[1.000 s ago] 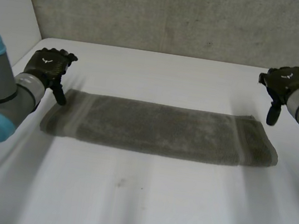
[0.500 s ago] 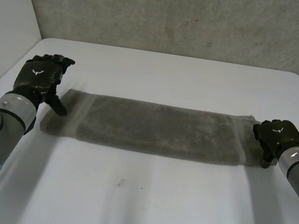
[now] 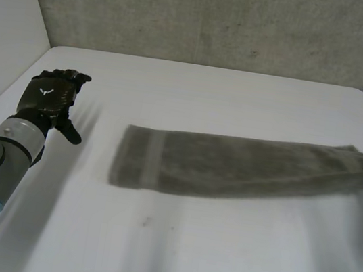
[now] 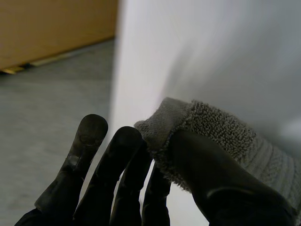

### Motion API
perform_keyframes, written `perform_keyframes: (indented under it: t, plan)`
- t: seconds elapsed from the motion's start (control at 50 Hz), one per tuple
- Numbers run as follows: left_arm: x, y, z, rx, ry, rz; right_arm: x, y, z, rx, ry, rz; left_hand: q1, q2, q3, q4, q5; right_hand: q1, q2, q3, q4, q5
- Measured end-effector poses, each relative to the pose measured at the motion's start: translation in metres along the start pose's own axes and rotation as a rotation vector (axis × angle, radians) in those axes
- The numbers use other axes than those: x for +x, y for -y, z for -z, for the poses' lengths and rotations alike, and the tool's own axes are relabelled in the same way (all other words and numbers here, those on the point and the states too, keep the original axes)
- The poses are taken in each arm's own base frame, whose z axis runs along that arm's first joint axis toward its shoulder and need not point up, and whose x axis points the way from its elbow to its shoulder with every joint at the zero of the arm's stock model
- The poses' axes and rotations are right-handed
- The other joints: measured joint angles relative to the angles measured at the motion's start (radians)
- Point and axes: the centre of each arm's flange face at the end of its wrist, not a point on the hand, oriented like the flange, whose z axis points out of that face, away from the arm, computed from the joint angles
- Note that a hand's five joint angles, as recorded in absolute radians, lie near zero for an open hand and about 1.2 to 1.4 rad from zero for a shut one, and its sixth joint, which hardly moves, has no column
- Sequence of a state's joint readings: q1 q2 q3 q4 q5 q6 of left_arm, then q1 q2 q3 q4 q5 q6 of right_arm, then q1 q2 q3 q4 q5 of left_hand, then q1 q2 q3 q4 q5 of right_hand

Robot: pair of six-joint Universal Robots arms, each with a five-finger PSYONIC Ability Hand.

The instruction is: Fold the towel.

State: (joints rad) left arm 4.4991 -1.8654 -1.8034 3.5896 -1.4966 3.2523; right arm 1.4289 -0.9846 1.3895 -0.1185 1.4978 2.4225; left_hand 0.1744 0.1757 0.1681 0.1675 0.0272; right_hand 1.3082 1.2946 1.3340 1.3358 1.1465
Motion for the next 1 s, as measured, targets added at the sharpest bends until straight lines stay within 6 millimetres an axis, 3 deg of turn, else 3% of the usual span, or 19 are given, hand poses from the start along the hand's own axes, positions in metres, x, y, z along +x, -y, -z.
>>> perform_keyframes:
  t: [0.06, 0.12, 0.14, 0.16, 0.2, 0.26, 0.3, 0.34, 0.4, 0.46, 0.52, 0.6, 0.66, 0.7, 0.74, 0.78, 0.9, 1.0]
  plan:
    - [0.000, 0.000, 0.000, -0.001, 0.000, 0.000, 0.024, 0.020, -0.003, 0.024, -0.068, 0.039, -0.005, 0.000, -0.002, 0.000, 0.000, 0.001, 0.000, 0.000, 0.000, 0.003]
    - [0.000, 0.000, 0.000, -0.001, 0.000, 0.000, 0.026, 0.050, 0.003, 0.086, -0.076, 0.051, -0.005, 0.000, -0.002, 0.000, 0.000, 0.001, 0.003, 0.000, 0.000, 0.004]
    - [0.000, 0.000, 0.000, -0.002, -0.001, 0.000, 0.017, 0.076, 0.011, 0.145, -0.060, 0.055, -0.005, 0.000, -0.002, 0.000, 0.000, 0.003, 0.003, 0.000, 0.000, 0.004]
    - [0.000, 0.000, 0.000, -0.002, -0.001, 0.000, 0.012, 0.088, 0.016, 0.177, -0.048, 0.056, -0.005, 0.000, -0.002, 0.000, 0.000, 0.004, 0.003, 0.000, 0.000, 0.004]
    - [0.001, -0.001, 0.001, -0.003, -0.001, 0.000, -0.018, 0.134, 0.038, 0.295, 0.016, 0.058, -0.005, 0.000, -0.002, -0.001, 0.000, 0.004, 0.016, 0.000, 0.000, 0.004]
    - [0.001, -0.001, 0.001, -0.005, -0.002, 0.001, -0.054, 0.169, 0.063, 0.400, 0.094, 0.067, -0.005, 0.000, -0.002, -0.001, 0.000, 0.004, 0.017, 0.000, 0.000, 0.004]
    - [0.001, -0.002, 0.001, -0.006, -0.003, 0.001, -0.098, 0.196, 0.095, 0.500, 0.193, 0.085, -0.005, 0.000, -0.002, -0.001, 0.000, 0.004, 0.017, 0.000, 0.000, 0.004]
    - [0.001, -0.002, 0.002, -0.007, -0.003, 0.001, -0.135, 0.209, 0.121, 0.563, 0.277, 0.107, -0.005, 0.000, -0.002, -0.001, 0.000, 0.004, 0.017, 0.000, 0.000, 0.004]
    - [0.001, -0.002, 0.002, -0.008, -0.003, 0.001, -0.189, 0.212, 0.156, 0.621, 0.399, 0.155, -0.005, 0.000, -0.002, -0.001, 0.000, 0.004, 0.017, 0.000, 0.000, 0.004]
    - [0.001, -0.002, 0.002, -0.008, -0.003, 0.001, -0.247, 0.197, 0.189, 0.642, 0.532, 0.228, -0.005, 0.000, -0.002, -0.001, 0.000, 0.004, 0.017, 0.000, 0.000, 0.004]
    - [0.001, -0.002, 0.002, -0.008, -0.003, 0.001, -0.287, 0.174, 0.208, 0.628, 0.626, 0.295, -0.005, 0.000, -0.002, -0.001, 0.000, 0.004, 0.017, 0.000, 0.000, 0.004]
    - [0.001, -0.003, 0.002, -0.009, -0.004, 0.000, -0.318, 0.144, 0.222, 0.591, 0.708, 0.359, -0.005, 0.000, -0.002, -0.001, 0.000, 0.000, 0.013, -0.005, -0.001, 0.002]
    - [0.001, -0.003, 0.003, -0.011, -0.004, 0.000, -0.323, 0.135, 0.225, 0.576, 0.727, 0.368, -0.005, 0.000, -0.002, -0.001, 0.000, -0.197, -0.191, -0.217, -0.201, -0.194]
    - [0.002, -0.003, 0.003, -0.011, -0.005, 0.000, -0.319, 0.137, 0.226, 0.577, 0.722, 0.353, -0.005, 0.000, -0.002, -0.001, 0.000, -0.470, -0.462, -0.479, -0.484, -0.490]
    - [0.002, -0.003, 0.003, -0.011, -0.006, -0.001, -0.306, 0.144, 0.228, 0.588, 0.704, 0.311, -0.005, 0.000, -0.002, -0.001, 0.000, -0.862, -0.850, -0.869, -0.875, -0.905]
    - [0.003, -0.003, 0.003, -0.011, -0.008, -0.001, -0.291, 0.153, 0.228, 0.597, 0.682, 0.260, -0.005, 0.000, -0.002, -0.001, 0.000, -1.008, -1.009, -1.041, -1.041, -1.065]
    - [0.004, -0.004, 0.003, -0.001, -0.010, -0.003, -0.237, 0.170, 0.222, 0.584, 0.612, 0.083, -0.005, 0.000, -0.002, -0.001, 0.000, -1.073, -1.051, -1.092, -1.077, -1.086]
    - [0.004, -0.004, 0.003, 0.009, -0.009, -0.005, -0.206, 0.156, 0.209, 0.505, 0.577, 0.000, -0.005, 0.000, -0.002, -0.001, 0.000, -1.074, -1.051, -1.092, -1.077, -1.086]
